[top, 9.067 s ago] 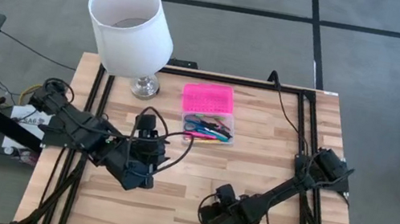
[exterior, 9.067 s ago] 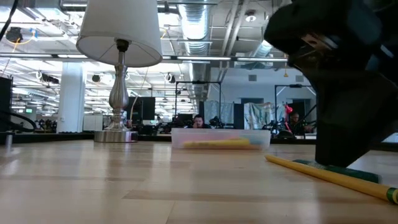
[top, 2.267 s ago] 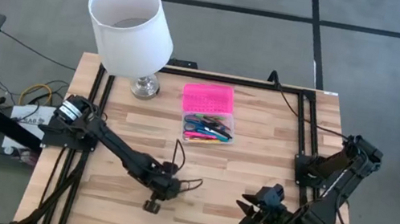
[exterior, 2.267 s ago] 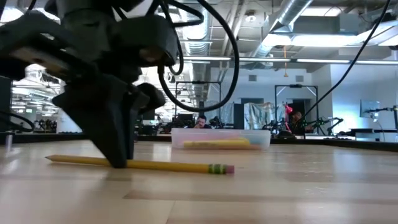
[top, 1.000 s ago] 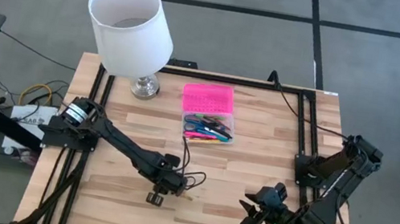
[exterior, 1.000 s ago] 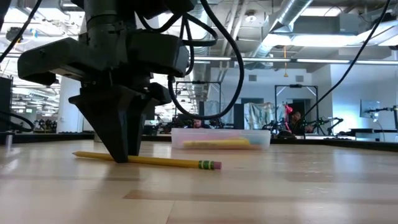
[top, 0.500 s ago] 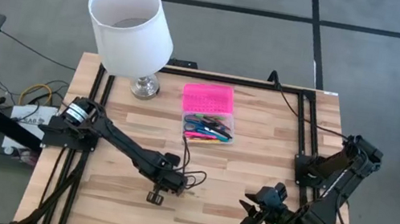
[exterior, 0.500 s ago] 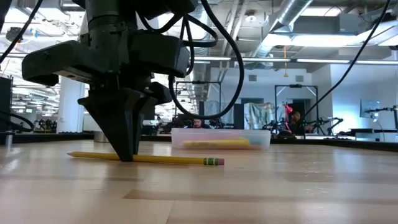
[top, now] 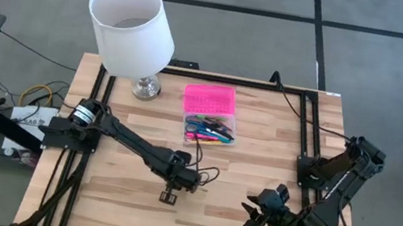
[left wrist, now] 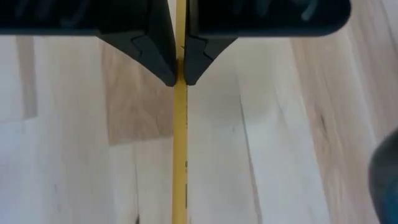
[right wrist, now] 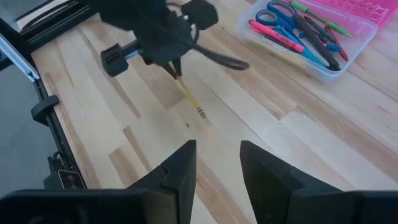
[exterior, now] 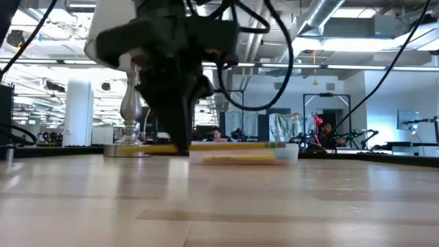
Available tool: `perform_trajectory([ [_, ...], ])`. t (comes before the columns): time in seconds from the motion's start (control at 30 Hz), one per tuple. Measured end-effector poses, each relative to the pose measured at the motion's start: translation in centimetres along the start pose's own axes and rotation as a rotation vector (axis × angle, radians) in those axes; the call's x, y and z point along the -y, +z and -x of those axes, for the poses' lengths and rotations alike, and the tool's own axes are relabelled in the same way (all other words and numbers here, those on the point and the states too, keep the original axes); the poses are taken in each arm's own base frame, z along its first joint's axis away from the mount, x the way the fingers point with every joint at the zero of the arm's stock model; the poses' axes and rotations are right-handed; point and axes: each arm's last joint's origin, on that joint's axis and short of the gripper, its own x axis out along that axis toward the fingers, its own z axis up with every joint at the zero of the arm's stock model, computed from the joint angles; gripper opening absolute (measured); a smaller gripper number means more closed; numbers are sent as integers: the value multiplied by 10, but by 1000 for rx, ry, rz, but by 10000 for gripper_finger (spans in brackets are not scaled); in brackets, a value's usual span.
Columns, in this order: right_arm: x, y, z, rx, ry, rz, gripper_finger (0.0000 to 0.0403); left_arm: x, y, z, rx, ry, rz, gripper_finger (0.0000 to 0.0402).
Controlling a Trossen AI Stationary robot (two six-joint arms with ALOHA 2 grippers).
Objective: Pick & place school supplies into a supply box
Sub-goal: Put the yellow pencil into the pink supply box
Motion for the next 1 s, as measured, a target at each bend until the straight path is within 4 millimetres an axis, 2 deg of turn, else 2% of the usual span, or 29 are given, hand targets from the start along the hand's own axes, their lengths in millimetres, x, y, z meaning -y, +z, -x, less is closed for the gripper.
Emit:
perform_trajectory([
  [0.23,0,-3,3,-2,6,13,118,-22,21,22,42,-8,30,4],
  [0.33,0,-5,5,-4,14,20,118,-43,30,36,54,37,46,4],
  [0.47,0,-6,6,-4,16,23,118,-83,38,49,86,102,102,5],
  [0.67,0,-7,4,2,14,23,118,-158,29,53,92,162,260,6],
  [0.77,2,-11,0,-2,6,25,118,-186,21,52,91,166,326,6],
  [0.87,2,-14,-2,-3,8,21,118,-204,14,52,92,147,371,7],
  [1.0,2,-13,-2,0,5,31,118,-217,13,54,137,156,407,7],
])
